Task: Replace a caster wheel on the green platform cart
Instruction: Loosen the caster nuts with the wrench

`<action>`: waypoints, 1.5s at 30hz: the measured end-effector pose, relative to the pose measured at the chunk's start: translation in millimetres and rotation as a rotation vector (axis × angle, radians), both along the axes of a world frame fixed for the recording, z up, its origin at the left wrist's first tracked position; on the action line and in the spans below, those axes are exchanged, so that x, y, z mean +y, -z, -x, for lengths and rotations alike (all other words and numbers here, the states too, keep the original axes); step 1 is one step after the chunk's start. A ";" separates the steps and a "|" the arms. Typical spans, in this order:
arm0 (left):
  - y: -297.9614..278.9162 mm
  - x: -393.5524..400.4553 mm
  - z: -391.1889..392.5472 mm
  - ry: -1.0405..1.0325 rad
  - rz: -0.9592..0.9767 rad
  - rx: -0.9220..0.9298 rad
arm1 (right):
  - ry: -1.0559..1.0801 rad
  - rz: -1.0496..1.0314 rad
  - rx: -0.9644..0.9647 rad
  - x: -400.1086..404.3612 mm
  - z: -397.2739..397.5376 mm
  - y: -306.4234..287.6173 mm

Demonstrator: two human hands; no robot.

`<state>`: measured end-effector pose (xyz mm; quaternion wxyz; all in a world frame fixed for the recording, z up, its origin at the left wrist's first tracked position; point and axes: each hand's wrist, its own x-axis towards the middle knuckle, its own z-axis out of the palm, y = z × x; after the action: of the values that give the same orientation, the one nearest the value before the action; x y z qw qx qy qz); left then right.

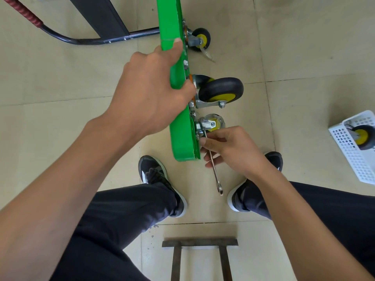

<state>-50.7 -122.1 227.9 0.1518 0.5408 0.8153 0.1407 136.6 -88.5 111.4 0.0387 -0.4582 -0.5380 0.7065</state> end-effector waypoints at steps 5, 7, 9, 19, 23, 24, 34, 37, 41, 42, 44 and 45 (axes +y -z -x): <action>-0.3 0.0 0.3 0.001 -0.008 0.006 | -0.013 0.062 0.091 0.0 10.0 -13.6; -0.2 0.1 0.0 0.004 -0.009 0.005 | 0.005 0.078 0.114 -0.2 12.2 -15.9; 0.5 0.3 0.2 0.006 -0.006 0.012 | 0.005 0.085 0.117 -0.3 15.2 -17.2; 0.5 1.1 0.0 0.008 -0.003 0.023 | 0.008 -0.084 0.042 -1.8 16.6 -13.2; -0.9 0.7 -1.1 0.003 -0.002 0.025 | 0.072 -0.092 0.051 -4.3 19.3 -11.9; -1.0 0.6 -1.3 0.002 -0.001 0.024 | 0.100 -0.089 0.055 -5.4 20.2 -11.7; -1.3 -0.4 -1.6 0.007 0.003 0.010 | 0.166 0.066 0.071 -5.0 19.1 -12.3; -2.1 -0.5 -2.1 0.001 0.000 0.007 | 0.137 0.066 0.033 -1.1 17.3 -12.2; -1.9 -0.7 -2.3 -0.002 -0.004 0.009 | 0.151 0.083 0.040 -0.7 19.2 -14.8; -1.9 -0.8 -2.3 -0.004 -0.007 0.005 | 0.150 0.088 0.043 -0.9 19.5 -15.4; -1.9 -0.8 -2.2 -0.011 -0.013 -0.006 | 0.149 0.101 0.045 -0.6 19.8 -15.9; -1.9 -0.9 -2.3 -0.013 -0.013 -0.006 | 0.149 0.109 0.044 -0.3 19.6 -16.2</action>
<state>-48.4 -123.0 229.8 0.1499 0.5361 0.8173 0.1489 117.0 -88.7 127.6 0.0779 -0.4828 -0.4624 0.7396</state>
